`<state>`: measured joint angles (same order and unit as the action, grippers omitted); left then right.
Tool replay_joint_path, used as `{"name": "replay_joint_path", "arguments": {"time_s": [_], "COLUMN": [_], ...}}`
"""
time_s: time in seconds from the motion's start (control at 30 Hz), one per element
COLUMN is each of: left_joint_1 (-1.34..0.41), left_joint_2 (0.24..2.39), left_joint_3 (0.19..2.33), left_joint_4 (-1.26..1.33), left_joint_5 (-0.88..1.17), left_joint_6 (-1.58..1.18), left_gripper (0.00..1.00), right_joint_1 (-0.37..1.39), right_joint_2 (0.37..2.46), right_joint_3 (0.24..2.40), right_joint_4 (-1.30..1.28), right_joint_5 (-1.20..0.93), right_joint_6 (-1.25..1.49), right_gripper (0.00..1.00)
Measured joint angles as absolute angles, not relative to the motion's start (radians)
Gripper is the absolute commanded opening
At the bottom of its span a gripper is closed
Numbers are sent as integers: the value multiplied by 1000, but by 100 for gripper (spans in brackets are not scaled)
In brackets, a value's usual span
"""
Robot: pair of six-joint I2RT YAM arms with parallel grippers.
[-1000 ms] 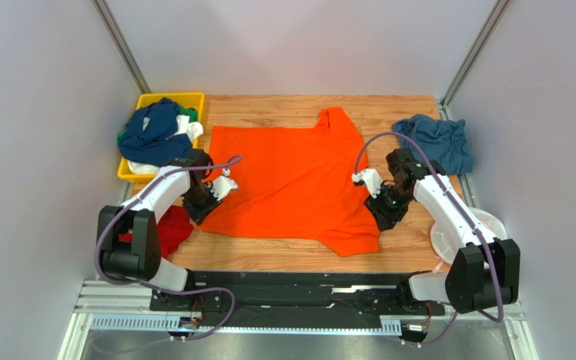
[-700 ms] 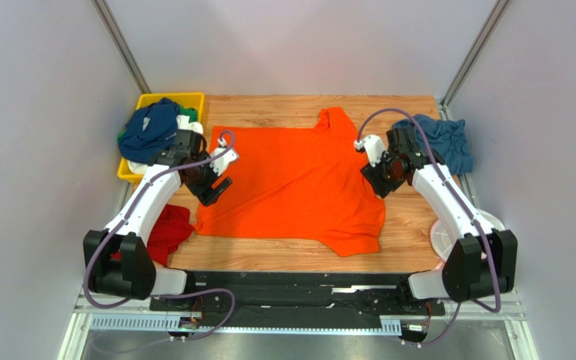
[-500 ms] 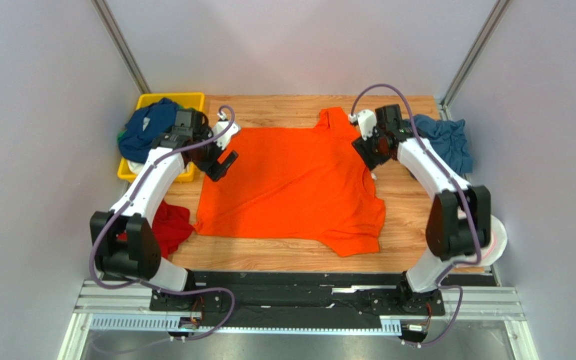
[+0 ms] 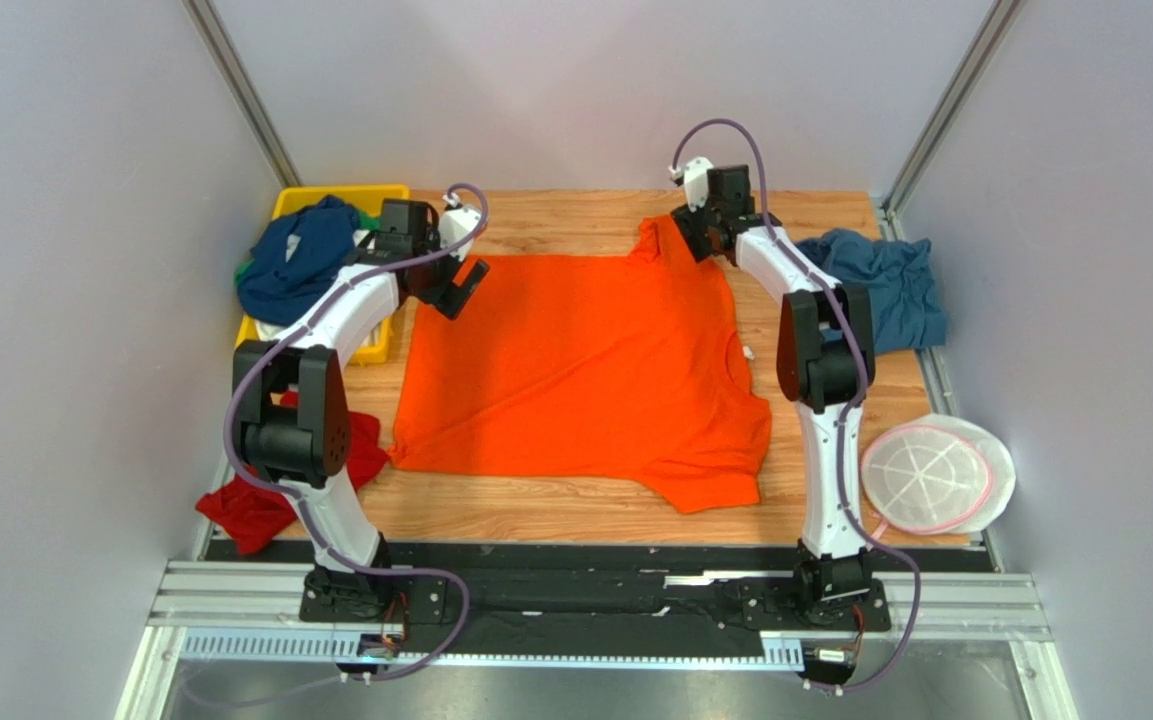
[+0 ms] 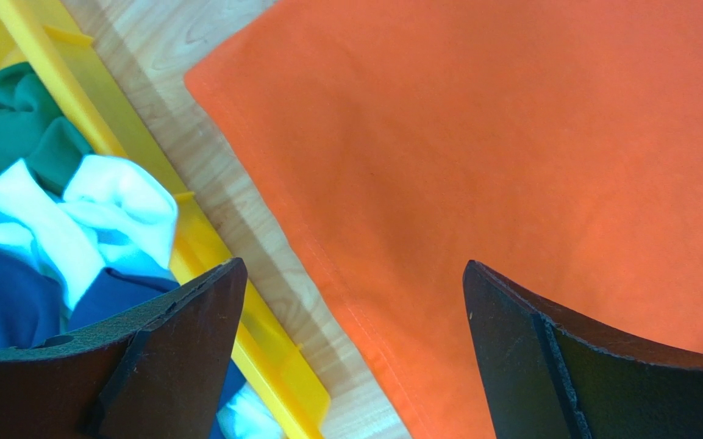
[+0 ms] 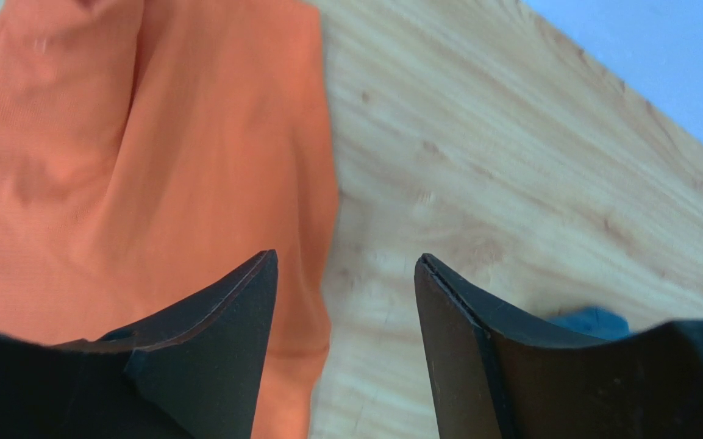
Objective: Fold and stack the t-shirts
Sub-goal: Flatten out the tshirt
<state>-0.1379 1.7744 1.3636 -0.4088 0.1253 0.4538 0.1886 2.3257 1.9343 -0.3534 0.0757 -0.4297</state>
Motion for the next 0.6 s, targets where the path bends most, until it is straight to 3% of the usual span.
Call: {"name": "replay_joint_path", "arguments": {"time_s": [0.3,0.6], "left_joint_1": [-138,-138], "left_joint_2": [1818,1838], "left_joint_3": [1360,1346], "left_joint_4": [-316,-307], "left_joint_5": [88,68], "left_joint_6": [447,450], "left_gripper": [96,95], "right_joint_1": [187,187], "right_joint_2": [2494,2562], "right_joint_3": [2141,2163], "right_joint_4": [-264,-221], "right_joint_5": [61,50], "right_joint_6": [-440,-482], "right_gripper": [61,61]}}
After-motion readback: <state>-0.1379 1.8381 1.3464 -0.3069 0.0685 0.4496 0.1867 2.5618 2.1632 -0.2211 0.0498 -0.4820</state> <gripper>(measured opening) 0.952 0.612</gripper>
